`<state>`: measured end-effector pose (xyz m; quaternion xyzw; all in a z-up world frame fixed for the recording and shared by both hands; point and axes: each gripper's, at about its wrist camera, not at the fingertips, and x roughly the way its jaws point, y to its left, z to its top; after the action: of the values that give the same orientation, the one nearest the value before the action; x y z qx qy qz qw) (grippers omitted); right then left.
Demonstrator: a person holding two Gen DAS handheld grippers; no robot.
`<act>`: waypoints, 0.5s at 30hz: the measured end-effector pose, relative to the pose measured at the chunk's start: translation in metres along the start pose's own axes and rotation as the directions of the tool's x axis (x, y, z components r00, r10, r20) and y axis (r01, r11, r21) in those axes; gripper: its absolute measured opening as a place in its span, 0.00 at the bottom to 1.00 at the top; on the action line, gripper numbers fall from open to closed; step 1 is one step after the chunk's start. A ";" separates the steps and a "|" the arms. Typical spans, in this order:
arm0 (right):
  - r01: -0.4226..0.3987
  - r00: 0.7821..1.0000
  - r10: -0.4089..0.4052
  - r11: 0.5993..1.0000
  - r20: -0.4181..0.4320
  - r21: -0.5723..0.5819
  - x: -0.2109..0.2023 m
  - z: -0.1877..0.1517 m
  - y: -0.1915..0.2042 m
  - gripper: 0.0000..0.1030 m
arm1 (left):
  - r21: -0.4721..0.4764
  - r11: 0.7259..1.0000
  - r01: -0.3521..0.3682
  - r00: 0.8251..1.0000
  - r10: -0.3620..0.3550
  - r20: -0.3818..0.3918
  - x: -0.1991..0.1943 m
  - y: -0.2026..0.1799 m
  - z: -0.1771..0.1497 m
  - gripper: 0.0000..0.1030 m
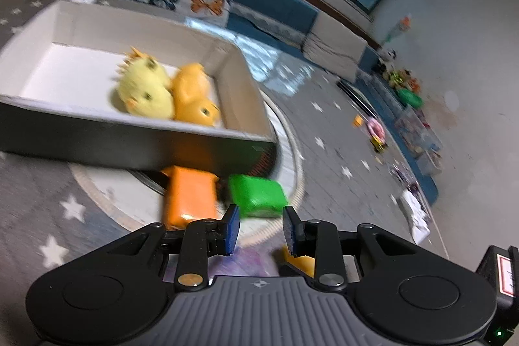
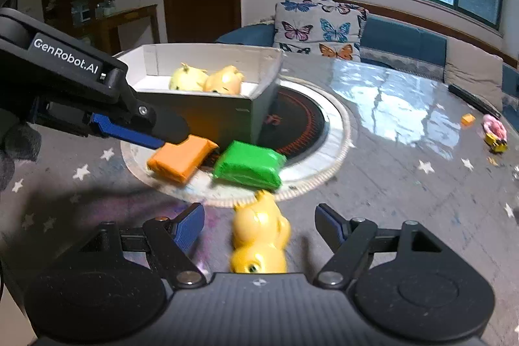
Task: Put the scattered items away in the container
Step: 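Move both grippers to the second yellow rubber duck and close on it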
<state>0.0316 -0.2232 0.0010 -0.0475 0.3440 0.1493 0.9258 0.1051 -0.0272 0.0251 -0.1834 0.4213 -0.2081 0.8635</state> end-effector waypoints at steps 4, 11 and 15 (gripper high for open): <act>0.006 1.000 -0.006 1.000 -0.018 -0.002 -0.002 -0.010 -0.002 0.73 | 0.011 0.999 0.039 0.998 -0.038 -0.043 0.012 -0.010 -0.006 0.31; -0.012 0.999 0.013 1.000 -0.038 0.018 -0.010 -0.022 -0.006 0.62 | -0.015 0.995 0.100 0.988 -0.101 -0.116 0.032 -0.021 -0.017 0.33; -0.029 0.999 0.030 0.999 -0.032 0.028 -0.015 -0.025 -0.006 0.54 | -0.019 0.994 0.109 0.986 -0.110 -0.128 0.038 -0.028 -0.021 0.33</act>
<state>0.0072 -0.2372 -0.0084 -0.0320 0.3619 0.1572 0.9183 0.1040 -0.0736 0.0017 -0.1974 0.4665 -0.2641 0.8208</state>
